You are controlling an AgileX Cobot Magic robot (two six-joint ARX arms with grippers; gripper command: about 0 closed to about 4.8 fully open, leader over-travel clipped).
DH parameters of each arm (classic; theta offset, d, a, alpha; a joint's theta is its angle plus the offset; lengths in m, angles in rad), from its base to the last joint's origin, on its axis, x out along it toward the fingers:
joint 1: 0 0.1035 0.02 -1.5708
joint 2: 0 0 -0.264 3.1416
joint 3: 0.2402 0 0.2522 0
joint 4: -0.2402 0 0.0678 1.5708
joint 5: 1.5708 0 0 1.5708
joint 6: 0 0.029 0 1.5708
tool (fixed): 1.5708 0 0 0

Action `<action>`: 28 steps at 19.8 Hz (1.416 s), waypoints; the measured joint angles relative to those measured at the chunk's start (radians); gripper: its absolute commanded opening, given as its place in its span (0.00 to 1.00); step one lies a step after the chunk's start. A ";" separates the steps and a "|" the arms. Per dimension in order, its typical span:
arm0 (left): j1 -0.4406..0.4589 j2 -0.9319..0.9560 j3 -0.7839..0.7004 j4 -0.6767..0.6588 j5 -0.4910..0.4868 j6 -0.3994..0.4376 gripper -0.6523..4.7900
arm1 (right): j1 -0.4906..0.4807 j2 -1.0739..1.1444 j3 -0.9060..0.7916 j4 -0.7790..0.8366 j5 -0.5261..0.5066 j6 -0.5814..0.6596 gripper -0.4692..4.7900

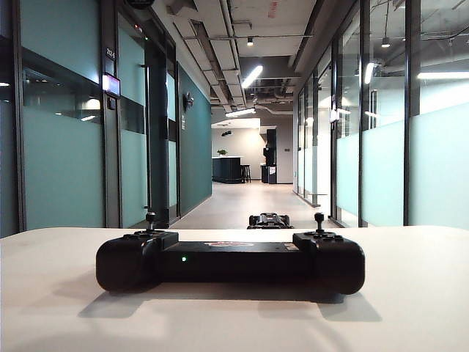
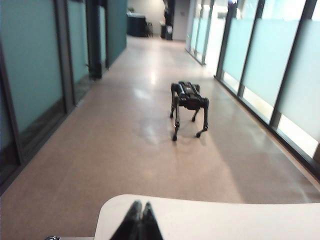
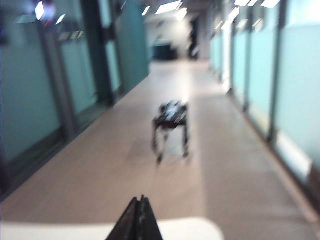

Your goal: Push the left joystick on the remote control sitting on the white table forward to make the robot dog walk in a straight line until it approaches the door.

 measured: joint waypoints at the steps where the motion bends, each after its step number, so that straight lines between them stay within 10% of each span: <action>1: -0.005 0.034 0.031 0.000 0.000 0.000 0.11 | 0.000 0.029 0.026 -0.028 -0.025 0.000 0.08; 13: -0.294 0.435 0.357 -0.218 -0.015 0.017 0.11 | 0.037 0.369 0.299 -0.307 -0.098 0.092 0.08; 28: -0.454 0.644 0.406 -0.211 0.225 0.069 0.11 | 0.591 0.668 0.391 -0.407 0.229 0.205 0.08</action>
